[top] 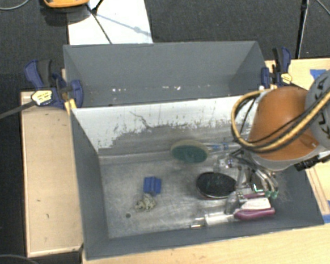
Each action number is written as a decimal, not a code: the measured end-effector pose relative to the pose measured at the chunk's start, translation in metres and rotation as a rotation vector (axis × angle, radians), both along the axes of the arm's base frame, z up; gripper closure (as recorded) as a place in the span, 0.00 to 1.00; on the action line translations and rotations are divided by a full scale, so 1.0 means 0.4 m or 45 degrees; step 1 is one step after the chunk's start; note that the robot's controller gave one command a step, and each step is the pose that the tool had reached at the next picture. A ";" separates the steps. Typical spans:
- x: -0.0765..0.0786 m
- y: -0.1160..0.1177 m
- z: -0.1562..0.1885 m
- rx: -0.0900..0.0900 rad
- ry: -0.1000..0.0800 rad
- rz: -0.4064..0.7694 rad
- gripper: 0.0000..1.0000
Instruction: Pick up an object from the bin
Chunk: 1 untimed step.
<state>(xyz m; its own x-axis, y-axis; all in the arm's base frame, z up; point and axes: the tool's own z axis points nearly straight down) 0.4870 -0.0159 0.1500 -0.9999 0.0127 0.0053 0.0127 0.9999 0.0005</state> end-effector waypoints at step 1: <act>0.061 0.007 -0.195 0.001 -0.025 -0.232 0.00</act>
Offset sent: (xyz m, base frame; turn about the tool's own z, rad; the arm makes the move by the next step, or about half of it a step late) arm 0.0203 0.0027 -0.0800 0.1806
